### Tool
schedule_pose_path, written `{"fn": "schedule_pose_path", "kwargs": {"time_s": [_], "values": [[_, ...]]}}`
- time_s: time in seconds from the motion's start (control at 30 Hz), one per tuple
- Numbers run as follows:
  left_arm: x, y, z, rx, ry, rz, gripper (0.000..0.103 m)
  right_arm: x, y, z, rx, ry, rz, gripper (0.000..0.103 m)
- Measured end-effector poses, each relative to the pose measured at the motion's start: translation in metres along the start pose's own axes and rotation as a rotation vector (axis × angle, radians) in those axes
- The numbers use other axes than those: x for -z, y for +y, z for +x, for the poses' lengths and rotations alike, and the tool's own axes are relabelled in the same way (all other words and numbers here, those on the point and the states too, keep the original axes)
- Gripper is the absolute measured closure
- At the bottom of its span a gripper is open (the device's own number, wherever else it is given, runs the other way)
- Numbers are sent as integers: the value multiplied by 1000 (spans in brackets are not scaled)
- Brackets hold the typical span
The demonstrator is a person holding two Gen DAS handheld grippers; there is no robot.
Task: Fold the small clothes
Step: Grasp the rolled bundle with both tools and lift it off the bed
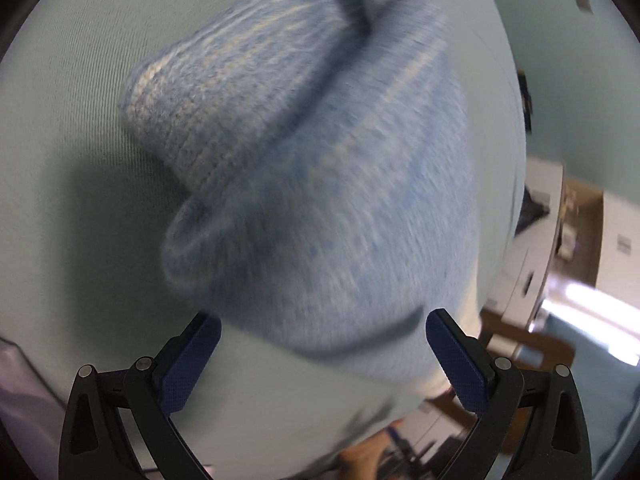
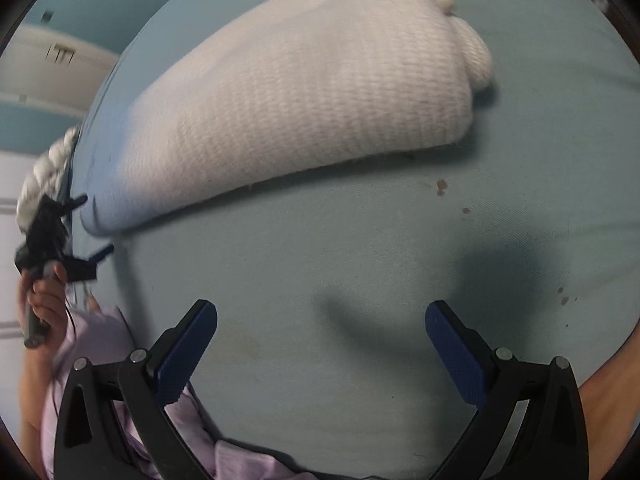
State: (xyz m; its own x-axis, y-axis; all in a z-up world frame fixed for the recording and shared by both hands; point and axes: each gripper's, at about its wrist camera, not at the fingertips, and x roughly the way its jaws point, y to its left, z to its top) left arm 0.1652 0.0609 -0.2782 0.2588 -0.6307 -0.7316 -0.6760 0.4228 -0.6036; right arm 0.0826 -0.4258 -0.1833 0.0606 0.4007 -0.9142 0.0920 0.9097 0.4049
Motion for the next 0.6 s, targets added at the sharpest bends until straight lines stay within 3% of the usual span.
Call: {"fn": "schedule_pose_path", "kwargs": {"time_s": [0.07, 0.17, 0.3, 0.4, 0.5, 0.6], "values": [[-3, 1, 3, 11, -17, -24, 2, 0, -3, -6, -19, -25, 41, 1], [-8, 3, 5, 28, -66, -57, 6, -4, -14, -8, -130, -54, 175, 1], [-8, 8, 8, 33, -79, -70, 21, -6, -41, 9, -366, -13, 465, 1], [-5, 7, 7, 21, -97, -25, 32, -12, -59, 21, -516, -59, 663, 1], [-6, 6, 2, 21, -102, -5, 35, -23, -70, 21, -545, -168, 734, 1], [-9, 7, 2, 29, -101, 0, 35, -45, -73, 13, -509, -245, 646, 7]]}}
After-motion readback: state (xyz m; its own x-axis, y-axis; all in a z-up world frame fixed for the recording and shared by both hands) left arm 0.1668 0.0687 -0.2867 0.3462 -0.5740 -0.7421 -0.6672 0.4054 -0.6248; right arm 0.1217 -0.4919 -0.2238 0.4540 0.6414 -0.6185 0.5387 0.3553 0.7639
